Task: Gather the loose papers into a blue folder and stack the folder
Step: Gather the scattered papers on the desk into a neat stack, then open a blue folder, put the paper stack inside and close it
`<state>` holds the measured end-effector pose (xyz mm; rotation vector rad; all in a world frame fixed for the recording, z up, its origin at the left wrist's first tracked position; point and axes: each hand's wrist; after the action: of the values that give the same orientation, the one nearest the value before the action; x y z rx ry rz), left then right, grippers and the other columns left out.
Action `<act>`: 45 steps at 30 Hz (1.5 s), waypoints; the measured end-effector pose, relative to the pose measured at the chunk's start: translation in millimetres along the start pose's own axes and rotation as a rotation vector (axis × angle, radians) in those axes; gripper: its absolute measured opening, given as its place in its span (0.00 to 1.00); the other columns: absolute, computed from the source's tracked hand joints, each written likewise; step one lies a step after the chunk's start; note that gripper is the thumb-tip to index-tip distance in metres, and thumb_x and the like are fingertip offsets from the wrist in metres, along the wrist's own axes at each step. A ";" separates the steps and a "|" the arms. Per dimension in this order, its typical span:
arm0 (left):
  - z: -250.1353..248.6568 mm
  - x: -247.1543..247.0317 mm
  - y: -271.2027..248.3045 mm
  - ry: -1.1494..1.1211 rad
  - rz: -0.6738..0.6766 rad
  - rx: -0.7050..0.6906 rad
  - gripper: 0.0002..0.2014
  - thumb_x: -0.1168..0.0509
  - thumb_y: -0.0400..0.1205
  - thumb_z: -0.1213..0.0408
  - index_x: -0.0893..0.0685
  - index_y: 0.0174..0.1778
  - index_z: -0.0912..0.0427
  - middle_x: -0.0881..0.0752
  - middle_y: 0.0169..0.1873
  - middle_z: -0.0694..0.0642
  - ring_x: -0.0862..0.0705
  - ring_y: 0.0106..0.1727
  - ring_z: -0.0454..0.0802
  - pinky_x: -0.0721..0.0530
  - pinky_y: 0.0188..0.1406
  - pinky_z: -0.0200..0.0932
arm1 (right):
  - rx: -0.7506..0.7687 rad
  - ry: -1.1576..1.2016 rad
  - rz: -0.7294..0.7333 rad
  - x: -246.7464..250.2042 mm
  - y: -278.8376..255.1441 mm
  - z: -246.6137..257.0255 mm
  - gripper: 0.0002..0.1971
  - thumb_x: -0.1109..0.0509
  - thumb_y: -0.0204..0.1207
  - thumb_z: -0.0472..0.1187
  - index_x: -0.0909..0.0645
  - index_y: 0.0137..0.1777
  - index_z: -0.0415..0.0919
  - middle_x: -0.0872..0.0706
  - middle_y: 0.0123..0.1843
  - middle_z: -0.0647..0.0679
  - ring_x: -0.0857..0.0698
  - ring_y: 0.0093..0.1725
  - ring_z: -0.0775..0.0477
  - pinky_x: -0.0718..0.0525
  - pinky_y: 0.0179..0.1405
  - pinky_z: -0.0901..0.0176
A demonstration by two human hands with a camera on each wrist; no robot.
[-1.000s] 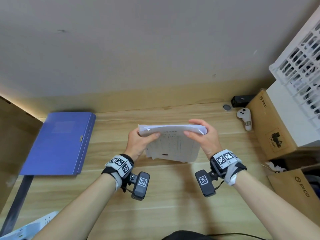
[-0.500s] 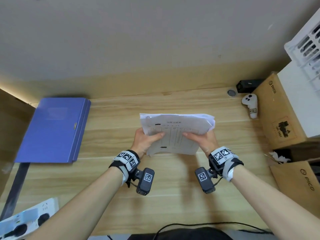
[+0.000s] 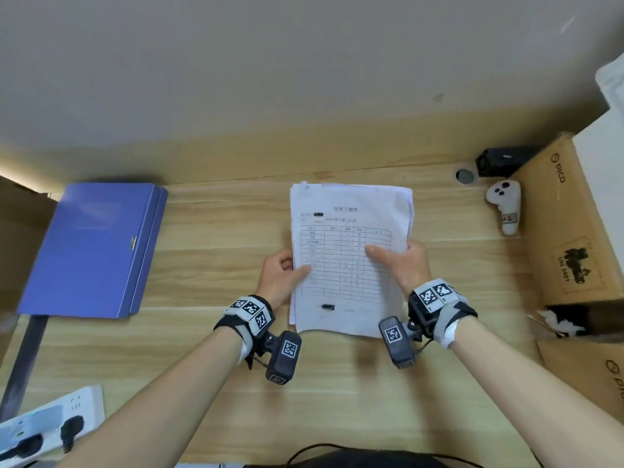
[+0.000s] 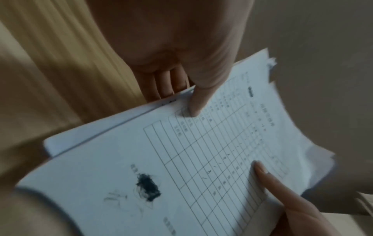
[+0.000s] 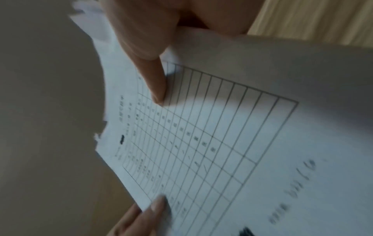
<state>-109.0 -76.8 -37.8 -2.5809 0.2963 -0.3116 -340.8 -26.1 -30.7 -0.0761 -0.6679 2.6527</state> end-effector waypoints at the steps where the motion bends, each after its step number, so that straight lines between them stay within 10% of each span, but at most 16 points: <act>1: 4.8 -0.8 3.6 0.037 -0.011 0.031 0.10 0.27 0.78 0.72 0.15 0.51 0.56 0.10 0.49 0.51 0.11 0.48 0.42 0.14 0.35 0.30 | -0.031 -0.031 0.001 2.3 9.9 -7.1 0.10 0.19 0.68 0.34 0.12 0.48 0.42 0.07 0.45 0.49 0.07 0.44 0.50 0.09 0.42 0.58; 6: 30.3 -13.0 17.8 0.166 -0.038 0.157 0.08 0.27 0.78 0.72 0.17 0.46 0.56 0.14 0.42 0.48 0.15 0.42 0.41 0.19 0.35 0.33 | -0.135 -0.325 -0.050 13.7 52.5 -55.8 0.10 0.23 0.68 0.33 0.15 0.48 0.43 0.08 0.48 0.44 0.09 0.47 0.42 0.10 0.52 0.44; 11: 49.1 -26.4 24.1 0.194 -0.048 0.214 0.09 0.27 0.77 0.74 0.17 0.43 0.56 0.12 0.44 0.56 0.13 0.39 0.45 0.16 0.31 0.33 | -0.122 -0.564 -0.116 17.6 60.8 -69.2 0.13 0.29 0.69 0.36 0.17 0.54 0.45 0.11 0.43 0.52 0.13 0.41 0.47 0.17 0.43 0.58; 19: 62.6 -17.4 29.7 0.340 -0.117 0.228 0.10 0.24 0.74 0.64 0.18 0.46 0.54 0.12 0.43 0.53 0.11 0.48 0.54 0.12 0.52 0.50 | -0.054 -0.703 -0.155 16.0 57.1 -68.3 0.18 0.36 0.60 0.45 0.21 0.52 0.47 0.14 0.51 0.46 0.16 0.46 0.47 0.14 0.47 0.53; 25: 51.0 24.5 29.0 0.320 -0.194 0.154 0.13 0.28 0.75 0.64 0.16 0.55 0.54 0.15 0.42 0.48 0.17 0.40 0.44 0.23 0.36 0.36 | 0.077 -0.696 -0.283 -7.8 28.8 -51.0 0.29 0.30 0.67 0.29 0.29 0.70 0.35 0.29 0.71 0.39 0.32 0.73 0.38 0.33 0.73 0.51; 45: 69.7 356.3 70.3 0.377 -0.523 -0.078 0.16 0.36 0.78 0.66 0.18 0.62 0.54 0.17 0.62 0.53 0.16 0.61 0.54 0.18 0.64 0.55 | 0.083 -0.449 0.083 -346.6 9.1 -62.2 0.09 0.32 0.78 0.38 0.18 0.55 0.48 0.12 0.53 0.48 0.13 0.55 0.46 0.15 0.59 0.50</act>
<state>238.1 -198.8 -75.0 -2.6274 -0.2533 -0.9944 -16.9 -142.9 -105.3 0.5407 -0.6989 2.7955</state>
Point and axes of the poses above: each hand's wrist, its own y-axis towards the middle knuckle, its own x-axis out of the back of the hand, z = x × y
